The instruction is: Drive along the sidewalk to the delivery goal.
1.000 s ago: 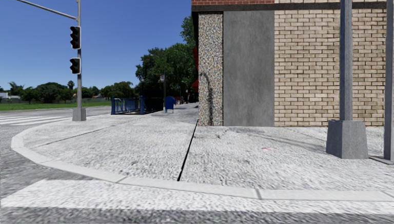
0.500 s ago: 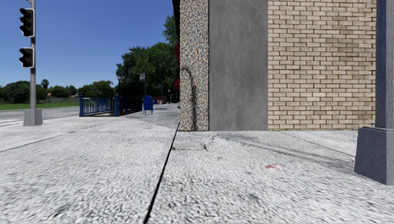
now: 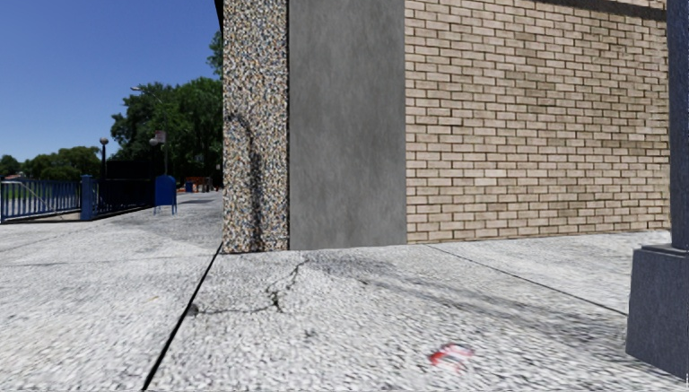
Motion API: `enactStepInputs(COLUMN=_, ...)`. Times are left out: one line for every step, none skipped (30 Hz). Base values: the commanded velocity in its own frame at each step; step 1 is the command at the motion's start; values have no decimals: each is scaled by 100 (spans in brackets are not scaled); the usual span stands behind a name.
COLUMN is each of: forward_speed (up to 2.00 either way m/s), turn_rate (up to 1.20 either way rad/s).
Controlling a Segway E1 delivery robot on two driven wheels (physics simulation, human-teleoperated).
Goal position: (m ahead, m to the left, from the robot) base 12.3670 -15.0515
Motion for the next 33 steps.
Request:
enactStepInputs(forward_speed=153, turn_rate=-69)
enactStepInputs(forward_speed=153, turn_rate=-69)
enactStepInputs(forward_speed=152, turn_rate=-70)
enactStepInputs(forward_speed=152, turn_rate=-70)
enactStepInputs(forward_speed=152, turn_rate=-70)
enactStepInputs(forward_speed=152, turn_rate=-70)
enactStepInputs(forward_speed=152, turn_rate=-70)
enactStepInputs(forward_speed=152, turn_rate=-70)
enactStepInputs(forward_speed=152, turn_rate=-70)
enactStepInputs(forward_speed=152, turn_rate=-70)
enactStepInputs(forward_speed=152, turn_rate=-70)
enactStepInputs(forward_speed=152, turn_rate=-70)
enactStepInputs(forward_speed=152, turn_rate=-70)
enactStepInputs(forward_speed=152, turn_rate=-70)
enactStepInputs(forward_speed=152, turn_rate=-70)
enactStepInputs(forward_speed=152, turn_rate=-70)
enactStepInputs(forward_speed=152, turn_rate=-70)
enactStepInputs(forward_speed=152, turn_rate=-70)
enactStepInputs(forward_speed=152, turn_rate=-70)
enactStepInputs(forward_speed=152, turn_rate=-70)
enactStepInputs(forward_speed=152, turn_rate=-70)
enactStepInputs(forward_speed=152, turn_rate=-70)
enactStepInputs(forward_speed=152, turn_rate=-70)
enactStepInputs(forward_speed=152, turn_rate=-70)
enactStepInputs(forward_speed=152, turn_rate=-70)
enactStepInputs(forward_speed=152, turn_rate=-70)
enactStepInputs(forward_speed=152, turn_rate=-70)
enactStepInputs(forward_speed=152, turn_rate=-70)
enactStepInputs(forward_speed=152, turn_rate=-70)
enactStepInputs(forward_speed=152, turn_rate=-70)
enactStepInputs(forward_speed=152, turn_rate=-70)
enactStepInputs(forward_speed=152, turn_rate=-70)
enactStepInputs(forward_speed=152, turn_rate=-70)
